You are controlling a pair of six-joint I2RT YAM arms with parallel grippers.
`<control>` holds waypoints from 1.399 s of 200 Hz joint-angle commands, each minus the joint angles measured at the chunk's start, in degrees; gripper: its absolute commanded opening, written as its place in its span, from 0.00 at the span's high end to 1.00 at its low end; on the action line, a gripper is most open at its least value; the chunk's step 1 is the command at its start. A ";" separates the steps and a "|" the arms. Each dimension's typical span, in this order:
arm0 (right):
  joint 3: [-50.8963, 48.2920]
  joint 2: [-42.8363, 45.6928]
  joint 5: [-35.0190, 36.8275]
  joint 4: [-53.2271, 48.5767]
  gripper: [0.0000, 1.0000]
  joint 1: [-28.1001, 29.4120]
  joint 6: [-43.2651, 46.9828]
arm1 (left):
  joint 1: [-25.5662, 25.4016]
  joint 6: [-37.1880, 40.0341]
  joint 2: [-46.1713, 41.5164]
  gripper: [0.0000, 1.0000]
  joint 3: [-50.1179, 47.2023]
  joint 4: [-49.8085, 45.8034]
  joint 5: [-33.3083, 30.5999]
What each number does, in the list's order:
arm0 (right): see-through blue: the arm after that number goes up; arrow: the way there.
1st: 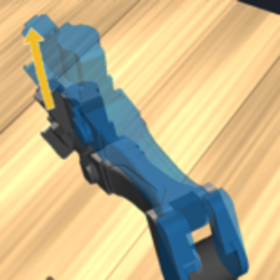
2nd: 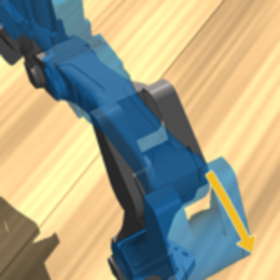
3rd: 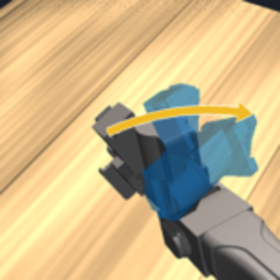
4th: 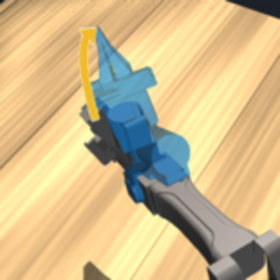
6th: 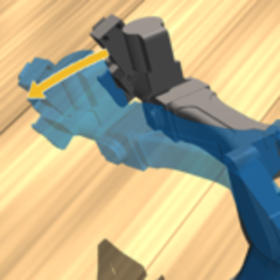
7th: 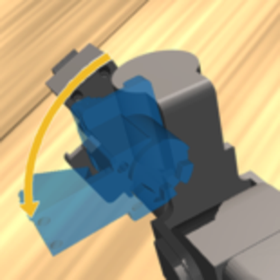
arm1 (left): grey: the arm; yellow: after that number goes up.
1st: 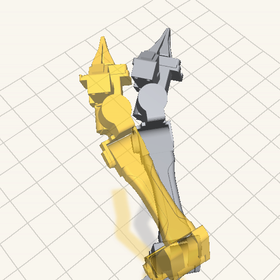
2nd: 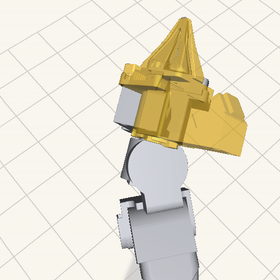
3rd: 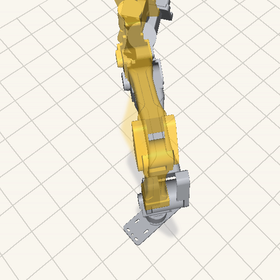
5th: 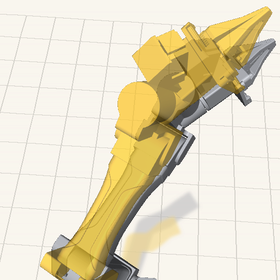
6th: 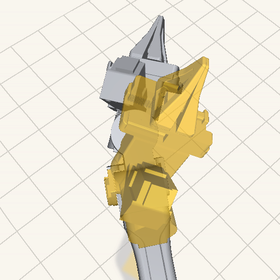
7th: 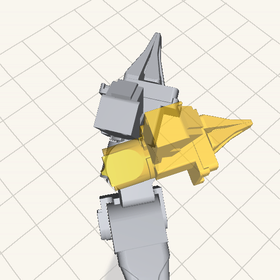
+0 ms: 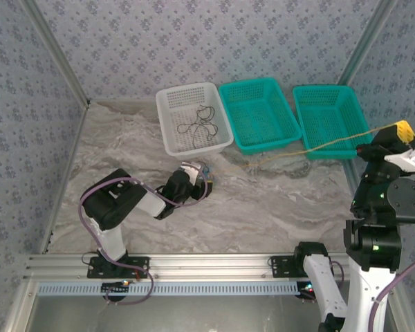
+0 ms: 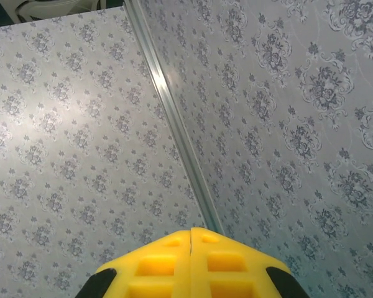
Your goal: Untangle the cables
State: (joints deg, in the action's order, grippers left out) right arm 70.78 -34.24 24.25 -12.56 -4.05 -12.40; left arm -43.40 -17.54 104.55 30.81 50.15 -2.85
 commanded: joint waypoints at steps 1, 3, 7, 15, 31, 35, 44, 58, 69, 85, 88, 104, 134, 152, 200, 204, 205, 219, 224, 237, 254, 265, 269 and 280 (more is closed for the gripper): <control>2.10 -1.78 2.06 1.66 1.00 -0.48 0.52 | 0.86 -2.10 0.65 0.28 -1.89 -6.42 -2.38; 2.22 -1.86 2.56 1.72 1.00 -0.46 0.60 | 0.86 -2.14 0.74 0.28 -1.91 -6.39 -2.48; 2.26 -1.93 3.49 1.87 1.00 -0.51 0.64 | 0.86 -2.27 0.81 0.28 -2.04 -6.30 -2.57; 1.98 -1.67 5.01 3.03 1.00 -0.60 1.21 | 0.94 -2.69 0.91 0.27 -2.37 -6.01 -3.13; 1.48 -1.64 7.78 6.81 1.00 -1.14 4.77 | 1.49 -3.78 1.23 0.22 -3.72 -4.37 -3.91; 1.55 -1.81 8.59 7.70 1.00 -1.32 5.76 | 1.74 -4.02 1.33 0.20 -4.09 -3.99 -3.93; 2.08 -2.49 9.94 9.31 1.00 -1.91 8.23 | 2.23 -4.42 1.27 0.18 -4.75 -3.53 -3.87; 3.37 -3.69 10.85 9.78 1.00 -3.53 9.14 | 2.79 -4.40 0.70 0.14 -5.55 -3.63 -3.80; 3.98 -4.54 10.98 9.93 1.00 -4.86 8.46 | 2.97 -4.15 0.12 0.12 -6.05 -4.04 -3.87; 3.94 -5.06 9.48 9.02 1.00 -6.61 5.31 | 3.14 -3.83 -0.81 0.09 -6.94 -3.98 -3.76; 3.87 -5.22 8.75 8.68 1.00 -6.83 4.43 | 3.19 -3.75 -0.88 0.09 -7.10 -3.85 -3.75; 3.62 -6.29 1.68 6.14 1.00 -7.99 0.84 | 3.15 -3.32 -1.69 0.09 -7.65 -3.22 -2.38; 5.08 -10.22 -0.87 1.32 1.00 -8.18 -1.36 | 3.15 -3.14 -3.79 0.06 -8.15 -2.34 1.63; 3.74 -10.40 -9.84 2.96 1.00 -8.16 -2.79 | 3.15 -2.57 -6.09 0.01 -8.83 -1.60 4.73; 8.10 -15.90 -25.58 -0.87 1.00 -7.29 -4.75 | 3.10 0.51 -12.76 0.01 -7.98 -5.50 6.69; 8.27 -15.90 -25.29 -0.88 1.00 -7.21 -4.77 | 3.08 1.00 -13.30 0.01 -7.81 -6.02 6.64; 8.29 -15.92 -25.17 -0.88 1.00 -7.20 -4.75 | 3.07 1.05 -13.35 0.01 -7.80 -6.16 6.63; 8.64 -15.45 -25.25 -0.37 1.00 -7.11 -4.77 | 2.99 2.72 -14.84 0.01 -7.09 -7.95 6.47; 8.78 -15.27 -25.85 -0.29 1.00 -7.14 -4.77 | 2.89 3.44 -15.37 0.01 -6.72 -8.67 6.46; 8.93 -14.78 -28.92 -0.10 1.00 -7.17 -4.61 | 2.05 5.68 -16.89 0.02 -5.42 -10.35 6.29; 9.33 -14.77 -34.37 -0.41 1.00 -7.03 -4.21 | 0.59 9.08 -18.34 0.03 -3.02 -12.07 6.03; 9.64 -15.07 -37.21 -0.86 1.00 -6.89 -4.69 | -0.25 11.35 -18.25 0.04 -0.68 -13.75 5.27; 9.64 -15.27 -37.89 -0.97 1.00 -6.82 -4.92 | -0.38 12.07 -17.95 0.04 0.28 -14.32 5.09; 9.12 -15.57 -38.96 -0.81 1.00 -6.52 -6.11 | -0.55 13.28 -16.39 0.04 2.39 -14.61 5.57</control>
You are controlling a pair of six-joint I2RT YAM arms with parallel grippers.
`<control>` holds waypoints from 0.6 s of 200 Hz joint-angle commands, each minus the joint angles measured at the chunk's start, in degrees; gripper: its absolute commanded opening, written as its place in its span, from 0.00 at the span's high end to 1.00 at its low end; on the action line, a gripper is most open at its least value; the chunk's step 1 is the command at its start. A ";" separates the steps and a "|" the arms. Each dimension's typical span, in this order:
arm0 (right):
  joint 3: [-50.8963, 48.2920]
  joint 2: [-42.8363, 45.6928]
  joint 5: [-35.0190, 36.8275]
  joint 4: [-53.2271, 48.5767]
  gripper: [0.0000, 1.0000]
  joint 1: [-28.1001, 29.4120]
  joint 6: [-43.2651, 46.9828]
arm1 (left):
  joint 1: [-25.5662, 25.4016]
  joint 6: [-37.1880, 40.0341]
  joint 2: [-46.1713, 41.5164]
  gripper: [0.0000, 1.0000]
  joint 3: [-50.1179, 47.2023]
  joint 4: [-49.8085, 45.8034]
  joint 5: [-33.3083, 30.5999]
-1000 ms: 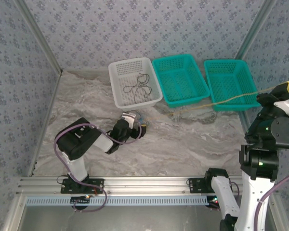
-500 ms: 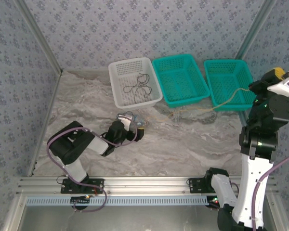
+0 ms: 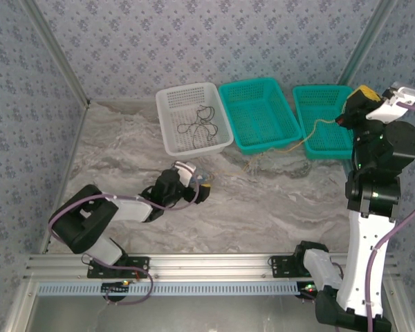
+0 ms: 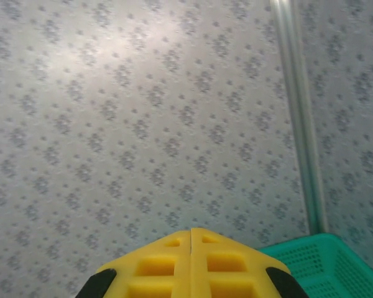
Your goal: Untangle the cables
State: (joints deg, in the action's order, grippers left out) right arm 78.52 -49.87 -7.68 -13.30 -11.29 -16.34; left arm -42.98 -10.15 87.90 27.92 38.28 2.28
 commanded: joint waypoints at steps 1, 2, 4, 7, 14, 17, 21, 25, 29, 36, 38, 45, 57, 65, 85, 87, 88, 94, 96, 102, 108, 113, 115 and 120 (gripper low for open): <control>1.29 0.00 -7.05 0.07 1.00 0.73 -2.32 | -0.96 5.96 0.39 0.04 5.42 -2.63 0.44; 1.24 -0.03 -7.02 0.14 1.00 0.78 -2.53 | -0.96 6.03 0.68 0.04 5.54 -2.53 0.44; 0.92 -0.11 -7.07 0.25 1.00 0.86 -2.86 | -0.96 6.05 1.11 0.05 5.82 -2.27 0.48; 0.52 -0.14 -7.02 0.62 1.00 0.95 -3.34 | -0.96 6.11 1.88 0.05 6.23 -1.72 0.48; -0.52 -0.29 -6.77 1.56 1.00 1.14 -4.26 | -0.88 5.99 3.91 0.06 7.33 -0.89 0.36; -0.96 -0.31 -6.55 1.88 1.00 1.18 -4.55 | -0.80 5.68 4.81 0.07 7.83 -0.76 0.31; -1.33 -0.42 -6.08 2.24 1.00 1.20 -4.87 | -0.71 5.21 6.26 0.08 8.54 -0.75 0.35; -1.59 -0.41 -5.40 2.32 1.00 1.24 -5.08 | -0.53 4.60 7.73 0.08 9.03 -0.75 0.35; -1.57 -0.48 -4.49 2.08 1.00 1.26 -4.98 | -0.31 3.88 9.24 0.09 9.31 -0.47 0.40; -1.07 -0.53 -2.50 1.20 1.00 1.24 -4.13 | 0.18 2.23 11.90 0.10 9.33 0.52 0.29; -0.84 -0.55 -1.81 0.87 1.00 1.20 -3.74 | 0.38 1.51 12.55 0.11 9.17 0.93 0.23; 0.11 -0.51 1.02 -0.47 1.00 1.27 -1.93 | 1.25 -1.21 14.30 0.11 8.39 2.27 0.09; 1.81 -0.42 7.55 -2.21 1.00 1.11 2.36 | 3.06 -5.77 15.45 0.12 5.51 4.86 0.06; 2.72 -0.40 12.41 -2.86 1.00 0.77 4.93 | 4.01 -7.65 15.08 0.12 3.02 6.48 -0.90; 4.83 -1.28 19.99 -3.09 1.00 -1.14 8.87 | 5.54 -8.38 12.44 0.12 -2.34 4.22 -5.90; 5.12 -1.40 20.45 -3.17 1.00 -1.21 9.18 | 5.72 -8.26 12.22 0.12 -2.76 3.66 -6.29; 5.22 -1.52 20.66 -3.20 1.00 -1.29 9.33 | 5.80 -8.19 12.04 0.12 -2.95 3.43 -6.44; 6.27 -2.13 21.62 -3.41 1.00 -2.04 9.94 | 6.53 -7.88 11.26 0.11 -4.31 1.89 -7.30; 6.57 -2.27 21.89 -3.42 1.00 -2.20 9.99 | 6.78 -7.80 10.94 0.11 -4.71 1.47 -7.54; 7.46 -2.94 22.70 -3.65 1.00 -2.73 10.07 | 7.42 -7.67 10.16 0.11 -6.09 0.57 -7.85; 8.12 -3.34 22.70 -3.68 1.00 -3.18 9.87 | 8.38 -7.61 9.34 0.11 -7.36 0.08 -8.06; 8.58 -3.70 21.93 -3.78 1.00 -3.49 9.49 | 9.17 -7.73 8.71 0.11 -8.24 -0.12 -8.10; 8.69 -3.82 21.33 -3.82 1.00 -3.55 9.31 | 9.46 -7.74 8.43 0.11 -8.54 -0.24 -8.11; 8.90 -4.06 20.07 -3.74 1.00 -3.61 8.87 | 10.01 -8.01 7.96 0.11 -9.04 -0.39 -8.19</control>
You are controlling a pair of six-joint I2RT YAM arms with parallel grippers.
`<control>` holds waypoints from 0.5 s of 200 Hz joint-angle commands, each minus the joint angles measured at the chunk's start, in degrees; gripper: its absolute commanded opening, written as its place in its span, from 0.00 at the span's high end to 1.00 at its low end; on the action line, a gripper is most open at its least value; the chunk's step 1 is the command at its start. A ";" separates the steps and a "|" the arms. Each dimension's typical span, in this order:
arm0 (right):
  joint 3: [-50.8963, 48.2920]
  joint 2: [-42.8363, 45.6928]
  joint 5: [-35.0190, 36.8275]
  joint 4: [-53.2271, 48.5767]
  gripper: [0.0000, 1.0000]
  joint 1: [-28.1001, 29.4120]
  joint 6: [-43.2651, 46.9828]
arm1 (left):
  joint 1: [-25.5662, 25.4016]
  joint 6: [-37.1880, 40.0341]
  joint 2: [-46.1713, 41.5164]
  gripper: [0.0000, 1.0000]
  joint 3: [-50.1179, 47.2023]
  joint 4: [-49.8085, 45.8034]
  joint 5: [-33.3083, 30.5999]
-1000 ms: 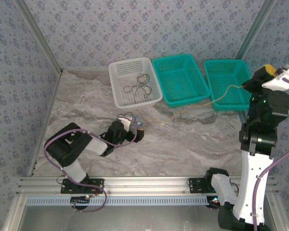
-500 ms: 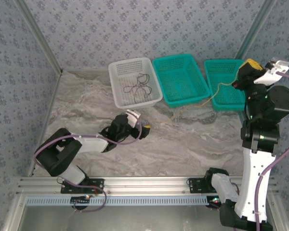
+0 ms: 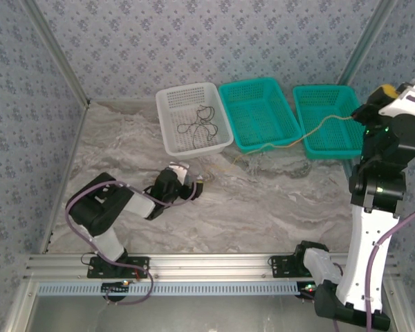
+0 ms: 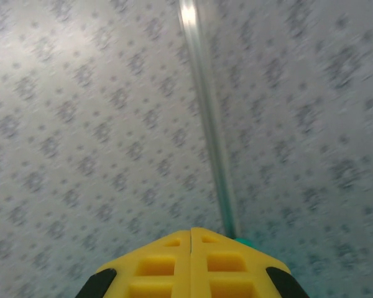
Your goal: Untangle the cables
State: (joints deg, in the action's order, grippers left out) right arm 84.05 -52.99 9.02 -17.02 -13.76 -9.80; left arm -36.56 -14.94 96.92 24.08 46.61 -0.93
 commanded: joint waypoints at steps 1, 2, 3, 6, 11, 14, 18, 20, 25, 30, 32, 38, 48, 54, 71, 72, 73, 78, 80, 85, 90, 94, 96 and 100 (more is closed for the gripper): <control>3.43 -1.00 3.24 -0.03 1.00 -1.16 2.29 | 3.68 -3.33 -1.14 0.11 -5.23 -8.77 -5.01; 3.50 -1.12 2.96 -0.03 1.00 -1.17 2.18 | 3.77 -3.51 -1.22 0.11 -5.29 -8.79 -5.12; 3.54 -1.22 2.73 0.01 1.00 -1.18 2.08 | 3.90 -3.69 -1.26 0.11 -5.37 -8.80 -5.17; 3.62 -1.33 1.92 0.04 1.00 -1.17 1.78 | 4.09 -4.03 -1.37 0.11 -5.46 -8.79 -5.22; 3.82 -1.63 1.10 0.13 1.00 -1.11 1.28 | 4.24 -4.25 -1.39 0.11 -5.38 -8.69 -4.95; 3.91 -1.88 0.83 0.28 1.00 -1.17 1.03 | 4.27 -4.34 -1.34 0.11 -5.23 -8.68 -4.80; 4.00 -2.13 0.49 0.39 1.00 -1.12 0.74 | 4.27 -4.46 -1.19 0.11 -5.01 -8.68 -4.58; 4.06 -2.23 0.41 0.47 1.00 -1.21 0.57 | 4.23 -4.59 -1.10 0.11 -4.83 -8.72 -4.53; 4.23 -2.73 0.31 0.65 1.00 -1.15 0.37 | 4.24 -5.06 -0.85 0.11 -4.43 -8.76 -4.37; 4.56 -2.98 0.34 0.67 1.00 -1.18 0.19 | 4.25 -5.22 -0.53 0.11 -4.01 -8.71 -4.11; 4.72 -3.19 0.31 0.73 1.00 -1.18 0.11 | 4.26 -5.33 -0.40 0.11 -3.85 -8.66 -4.02; 5.28 -3.63 0.18 0.56 1.00 -1.11 -0.12 | 4.25 -5.53 -0.02 0.11 -3.41 -8.49 -3.67; 6.57 -4.33 0.73 -0.10 1.00 -1.18 -0.37 | 4.24 -6.14 0.28 0.09 -2.98 -8.64 -4.46; 7.57 -4.71 2.04 -0.81 1.00 -1.19 -0.32 | 4.31 -6.79 0.30 0.08 -2.97 -8.88 -6.01; 9.81 -5.44 7.87 -2.24 1.00 -1.80 1.46 | 5.56 -8.75 0.20 0.07 -4.19 -9.41 -11.11; 9.86 -5.54 8.13 -2.19 1.00 -1.89 1.63 | 5.68 -8.90 0.20 0.07 -4.29 -9.38 -11.24; 9.93 -5.58 8.39 -2.13 1.00 -1.97 1.85 | 5.87 -9.02 0.20 0.07 -4.47 -9.36 -11.44; 10.16 -5.78 9.86 -1.57 1.00 -2.77 2.77 | 6.69 -10.06 -0.01 0.07 -5.29 -9.05 -12.39; 10.17 -5.84 10.47 -1.30 1.00 -3.16 3.12 | 6.96 -10.49 -0.10 0.07 -5.63 -8.94 -12.70; 10.69 -6.25 12.03 -1.01 1.00 -4.12 3.85 | 7.86 -12.26 -0.38 0.06 -6.55 -8.46 -13.22; 11.46 -6.78 12.32 -1.55 1.00 -5.17 4.30 | 8.50 -13.60 -0.42 0.06 -7.37 -7.10 -12.59; 12.37 -7.32 12.38 -2.35 1.00 -5.96 4.38 | 8.89 -14.35 -0.42 0.06 -7.64 -6.32 -12.44; 12.87 -7.59 12.37 -2.72 1.00 -6.33 4.32 | 8.98 -14.73 -0.53 0.06 -7.77 -6.17 -12.48; 13.63 -8.08 12.31 -3.39 1.00 -7.09 4.19 | 9.12 -15.35 -0.62 0.06 -7.90 -6.37 -13.07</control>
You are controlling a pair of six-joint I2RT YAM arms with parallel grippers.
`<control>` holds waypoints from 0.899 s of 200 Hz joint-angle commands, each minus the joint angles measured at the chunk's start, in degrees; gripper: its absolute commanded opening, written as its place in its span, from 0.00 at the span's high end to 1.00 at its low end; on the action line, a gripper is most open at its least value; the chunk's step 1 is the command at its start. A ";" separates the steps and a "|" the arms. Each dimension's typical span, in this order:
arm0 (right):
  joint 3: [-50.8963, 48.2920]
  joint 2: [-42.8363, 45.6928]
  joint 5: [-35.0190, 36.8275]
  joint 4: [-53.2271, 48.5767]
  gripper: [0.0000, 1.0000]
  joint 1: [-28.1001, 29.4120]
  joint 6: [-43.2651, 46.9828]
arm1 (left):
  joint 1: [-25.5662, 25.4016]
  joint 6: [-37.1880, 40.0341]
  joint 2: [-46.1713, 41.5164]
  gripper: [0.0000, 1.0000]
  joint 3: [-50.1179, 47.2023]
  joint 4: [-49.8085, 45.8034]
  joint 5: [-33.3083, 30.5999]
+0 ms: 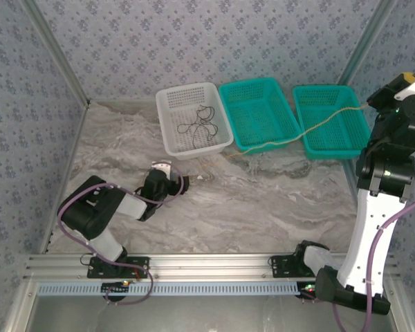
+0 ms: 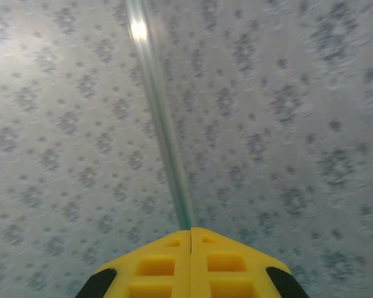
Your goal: Untangle the cables
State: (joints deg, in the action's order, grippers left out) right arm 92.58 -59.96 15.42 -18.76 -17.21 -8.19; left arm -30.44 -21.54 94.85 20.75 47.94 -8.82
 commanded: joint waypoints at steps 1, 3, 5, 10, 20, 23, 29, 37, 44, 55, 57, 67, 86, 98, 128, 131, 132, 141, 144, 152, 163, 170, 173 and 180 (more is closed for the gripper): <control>5.31 -1.20 5.88 -1.81 1.00 -3.76 2.56 | 3.01 -8.90 1.42 0.07 -4.58 -7.78 -5.48; 5.57 -1.32 5.81 -2.07 1.00 -3.94 2.63 | 3.01 -9.16 1.29 0.06 -4.58 -8.20 -6.00; 5.77 -1.50 5.73 -2.24 1.00 -4.14 2.64 | 3.01 -9.49 1.23 0.06 -4.52 -8.63 -6.49; 6.07 -1.76 5.74 -2.40 1.00 -4.36 2.65 | 3.02 -10.45 1.13 0.06 -4.28 -9.50 -7.63; 6.09 -1.91 7.04 -1.68 1.00 -4.74 3.34 | 3.08 -12.55 1.13 0.06 -3.74 -11.21 -10.00; 6.09 -1.99 7.65 -1.38 1.00 -4.88 3.51 | 3.14 -13.11 1.13 0.06 -3.64 -11.60 -10.67; 6.17 -2.15 8.60 -1.00 1.00 -5.27 3.92 | 3.17 -14.06 1.08 0.06 -3.61 -12.05 -11.70; 6.63 -2.41 8.99 -0.80 1.00 -6.03 4.28 | 3.27 -14.61 0.85 0.06 -3.69 -12.00 -12.39; 7.25 -2.72 9.05 -1.12 1.00 -6.44 4.32 | 3.28 -15.30 0.47 0.06 -3.64 -12.58 -13.45; 8.38 -3.21 8.89 -1.55 1.00 -7.01 4.65 | 3.36 -17.34 -0.15 0.05 -3.61 -13.85 -15.39; 8.47 -3.29 8.78 -1.50 1.00 -7.10 4.78 | 3.41 -17.56 -0.18 0.05 -3.66 -13.95 -15.65; 9.13 -3.64 7.95 -1.77 1.00 -7.45 4.87 | 3.53 -18.43 -0.51 0.05 -3.77 -14.13 -16.22; 9.76 -4.06 1.16 -2.76 1.00 -7.75 3.47 | 3.54 -16.21 -0.96 0.05 -4.73 -10.45 -13.97; 10.10 -4.19 -5.11 -3.42 1.00 -7.75 2.29 | 3.46 -13.55 -1.32 0.06 -4.73 -8.19 -9.47; 10.73 -4.35 -15.39 -2.44 1.00 -7.58 -1.01 | 1.10 -9.52 -2.72 0.06 -2.12 -8.27 -0.55; 11.04 -4.43 -16.14 -2.42 1.00 -7.57 -1.23 | 0.63 -9.35 -2.67 0.05 -1.81 -8.28 -0.28; 11.09 -4.49 -16.40 -2.42 1.00 -7.57 -1.31 | 0.46 -9.28 -2.70 0.05 -1.70 -8.29 -0.21; 11.71 -4.80 -19.17 -1.97 1.00 -7.49 -1.77 | -1.07 -9.18 -2.46 0.05 -0.67 -8.63 0.05; 11.89 -4.96 -20.18 -1.83 1.00 -7.42 -1.89 | -1.59 -9.22 -2.29 0.05 -0.28 -8.80 0.10; 12.42 -5.48 -22.65 -1.35 1.00 -7.27 -2.38 | -3.03 -9.52 -1.65 0.05 0.74 -8.77 0.62; 13.25 -6.24 -26.62 -0.64 1.00 -6.93 -2.78 | -4.66 -10.32 -0.54 0.05 2.09 -7.95 1.83; 13.85 -6.81 -29.26 -0.26 1.00 -6.56 -2.80 | -5.69 -11.05 0.27 0.05 2.99 -7.42 2.86; 14.08 -7.17 -30.31 -0.03 1.00 -6.34 -3.01 | -6.11 -11.32 0.52 0.05 3.45 -7.16 3.40; 14.70 -7.92 -32.46 0.66 1.00 -5.78 -3.70 | -7.19 -11.78 1.17 0.05 4.59 -6.74 4.54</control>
State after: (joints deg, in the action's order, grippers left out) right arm 104.25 -66.22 -5.08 -21.21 -24.27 -9.34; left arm -34.39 -30.20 93.10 22.55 44.07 -12.36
